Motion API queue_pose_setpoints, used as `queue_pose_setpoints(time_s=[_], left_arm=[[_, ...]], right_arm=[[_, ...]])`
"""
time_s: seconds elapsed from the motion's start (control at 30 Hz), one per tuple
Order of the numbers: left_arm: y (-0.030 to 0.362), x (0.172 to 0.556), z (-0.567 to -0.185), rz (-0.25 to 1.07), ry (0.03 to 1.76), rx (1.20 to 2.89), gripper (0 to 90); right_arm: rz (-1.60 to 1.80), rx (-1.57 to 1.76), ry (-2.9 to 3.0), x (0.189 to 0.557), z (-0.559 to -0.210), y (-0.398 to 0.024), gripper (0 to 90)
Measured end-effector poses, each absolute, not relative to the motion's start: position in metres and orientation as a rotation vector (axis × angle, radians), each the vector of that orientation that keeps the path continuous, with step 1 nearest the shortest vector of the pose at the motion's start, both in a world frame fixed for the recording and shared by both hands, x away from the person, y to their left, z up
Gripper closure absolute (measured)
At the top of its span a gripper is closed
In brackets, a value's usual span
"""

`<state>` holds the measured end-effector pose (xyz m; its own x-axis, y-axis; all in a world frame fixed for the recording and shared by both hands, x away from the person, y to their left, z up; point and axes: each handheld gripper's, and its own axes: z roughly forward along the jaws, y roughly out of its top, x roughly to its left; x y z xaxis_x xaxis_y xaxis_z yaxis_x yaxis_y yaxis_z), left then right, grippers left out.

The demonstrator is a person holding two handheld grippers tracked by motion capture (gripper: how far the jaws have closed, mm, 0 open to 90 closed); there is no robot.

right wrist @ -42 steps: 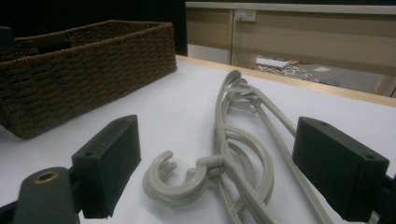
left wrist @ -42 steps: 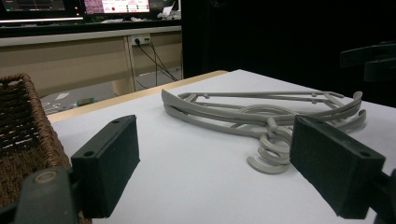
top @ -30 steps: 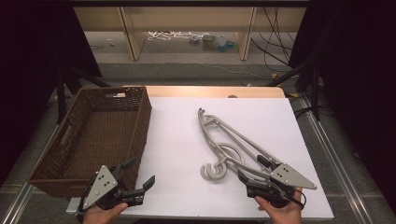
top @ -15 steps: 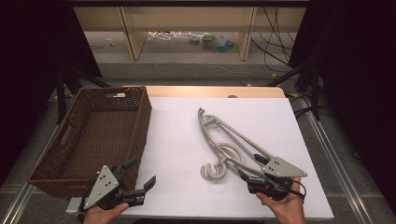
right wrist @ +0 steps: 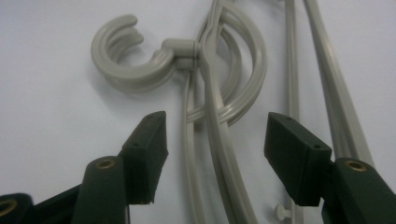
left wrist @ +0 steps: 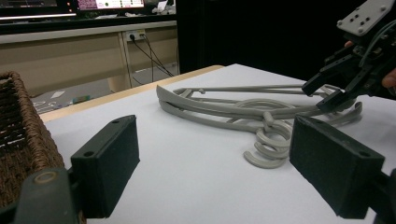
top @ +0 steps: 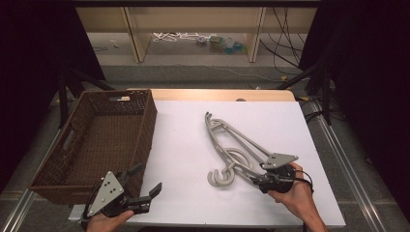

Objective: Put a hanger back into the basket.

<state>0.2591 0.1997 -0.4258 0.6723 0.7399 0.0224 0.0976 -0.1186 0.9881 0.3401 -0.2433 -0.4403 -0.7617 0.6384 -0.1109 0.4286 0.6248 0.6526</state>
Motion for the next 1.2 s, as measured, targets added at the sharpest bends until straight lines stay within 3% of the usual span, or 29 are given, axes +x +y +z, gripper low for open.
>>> queue_pose_setpoints(time_s=[0.6, 0.97, 1.2], left_arm=[[0.199, 0.259, -0.426, 0.63, 0.701, 1.629, 15.8], [0.2, 0.26, -0.426, 0.626, 0.701, 1.63, 15.8], [0.2, 0.259, -0.426, 0.623, 0.7, 1.632, 15.8]], right_arm=[[0.739, 0.823, 2.685, 0.372, -0.455, -0.236, 66.6], [0.728, 0.749, 2.716, 0.373, -0.452, -0.232, 80.5], [0.724, 0.749, 2.697, 0.371, -0.442, -0.23, 80.9]])
